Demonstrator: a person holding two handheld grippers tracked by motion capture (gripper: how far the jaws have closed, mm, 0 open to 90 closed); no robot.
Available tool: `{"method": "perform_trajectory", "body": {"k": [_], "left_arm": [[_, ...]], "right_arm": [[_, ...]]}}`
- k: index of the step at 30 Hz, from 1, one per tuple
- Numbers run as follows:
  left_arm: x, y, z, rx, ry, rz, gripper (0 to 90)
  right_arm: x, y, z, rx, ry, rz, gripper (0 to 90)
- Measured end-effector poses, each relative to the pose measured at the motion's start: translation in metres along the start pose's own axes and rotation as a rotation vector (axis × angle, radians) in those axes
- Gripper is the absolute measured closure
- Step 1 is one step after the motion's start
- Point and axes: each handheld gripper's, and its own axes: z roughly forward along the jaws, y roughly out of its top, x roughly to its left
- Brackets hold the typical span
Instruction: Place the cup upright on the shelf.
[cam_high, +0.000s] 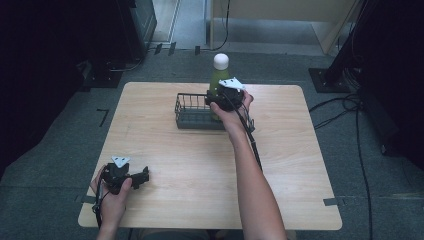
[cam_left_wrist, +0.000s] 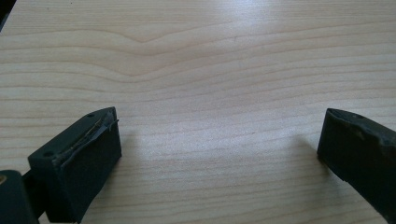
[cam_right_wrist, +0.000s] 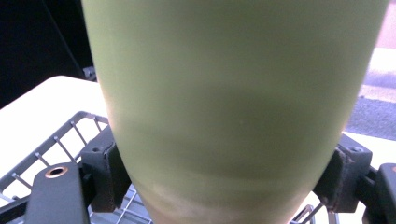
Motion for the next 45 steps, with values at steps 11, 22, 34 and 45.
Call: {"method": "perform_trajectory", "body": {"k": [11,22,34,45], "left_arm": [[0.0000,0.0001,-0.0001,0.002,0.000,0.000,0.1],[0.0000,0.0001,-0.0001,0.002,0.000,0.000,0.1],[0.0000,0.0001,-0.0002,0.002,0.000,0.001,0.1],[0.0000,0.0001,-0.0002,0.002,0.000,0.000,0.1]], "right_arm": [[-0.0030,0.0014,-0.0013,0.021,0.022,0.010,18.5],[-0.0058,0.0023,-0.0036,0.052,0.025,0.001,13.0],[-0.0012,0.0022,-0.0068,0.050,0.018,-0.031,19.6],[-0.0021,0.0023,-0.0071,0.048,0.019,-0.015,19.1]]}}
